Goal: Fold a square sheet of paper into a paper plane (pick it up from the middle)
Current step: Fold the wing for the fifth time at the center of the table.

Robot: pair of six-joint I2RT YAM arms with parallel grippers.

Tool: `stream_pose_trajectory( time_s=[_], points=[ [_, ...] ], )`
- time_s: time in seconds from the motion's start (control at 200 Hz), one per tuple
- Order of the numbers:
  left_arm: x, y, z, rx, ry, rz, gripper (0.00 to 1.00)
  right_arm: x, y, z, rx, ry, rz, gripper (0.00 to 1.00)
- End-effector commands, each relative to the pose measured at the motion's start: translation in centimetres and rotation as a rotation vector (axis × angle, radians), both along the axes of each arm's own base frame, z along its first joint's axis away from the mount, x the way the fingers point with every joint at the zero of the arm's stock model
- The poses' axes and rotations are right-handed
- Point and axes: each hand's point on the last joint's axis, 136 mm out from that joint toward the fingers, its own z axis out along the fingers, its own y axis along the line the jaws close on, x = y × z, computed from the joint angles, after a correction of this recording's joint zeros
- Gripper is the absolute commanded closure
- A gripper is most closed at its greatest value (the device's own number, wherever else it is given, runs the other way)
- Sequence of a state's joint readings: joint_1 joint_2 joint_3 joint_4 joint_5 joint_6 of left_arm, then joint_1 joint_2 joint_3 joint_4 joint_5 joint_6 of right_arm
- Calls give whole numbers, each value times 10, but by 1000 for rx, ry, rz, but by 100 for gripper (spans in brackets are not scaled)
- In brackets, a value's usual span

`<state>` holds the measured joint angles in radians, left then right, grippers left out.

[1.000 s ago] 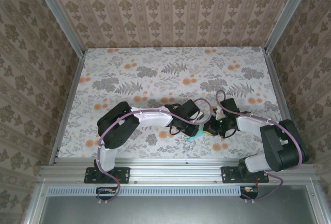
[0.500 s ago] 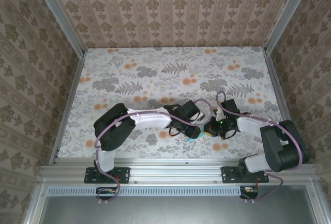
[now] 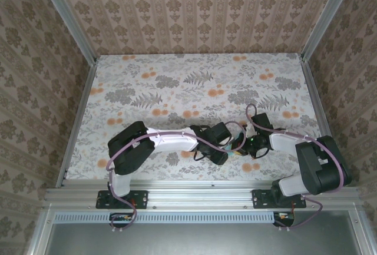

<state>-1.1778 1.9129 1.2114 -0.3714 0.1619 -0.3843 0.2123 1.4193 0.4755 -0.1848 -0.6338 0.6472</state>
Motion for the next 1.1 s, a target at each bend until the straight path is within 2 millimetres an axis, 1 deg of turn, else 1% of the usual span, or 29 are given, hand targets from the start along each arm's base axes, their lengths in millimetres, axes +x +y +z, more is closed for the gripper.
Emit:
stream_pose_trajectory(
  time_s=[0.0, 0.25, 0.355, 0.47, 0.67, 0.72, 0.73, 0.795, 1.095],
  points=[
    [-4, 5, -10, 30, -9, -29, 61, -8, 1, -5, 15, 31, 9, 100],
    [-2, 15, -31, 115, -38, -23, 61, -9, 3, -1, 35, 29, 18, 100],
    [2, 24, -41, 179, -69, -17, 64, -10, 4, 1, 43, 28, 19, 100],
    [3, 28, -47, 223, -91, -22, 68, -12, 4, 3, 44, 29, 19, 100],
    [3, 33, -56, 269, -105, -29, 73, -16, 2, 1, 38, 45, 20, 100],
    [3, 34, -58, 281, -106, -31, 74, -19, 2, 0, 30, 55, 20, 100],
    [3, 34, -58, 282, -107, -31, 74, -17, 2, 4, 33, 33, 20, 100],
    [3, 35, -60, 289, -106, -34, 74, -18, -1, 6, 19, 27, 19, 100],
    [5, 38, -62, 315, -123, -48, 76, -24, -11, -1, -41, 46, 18, 100]
  ],
)
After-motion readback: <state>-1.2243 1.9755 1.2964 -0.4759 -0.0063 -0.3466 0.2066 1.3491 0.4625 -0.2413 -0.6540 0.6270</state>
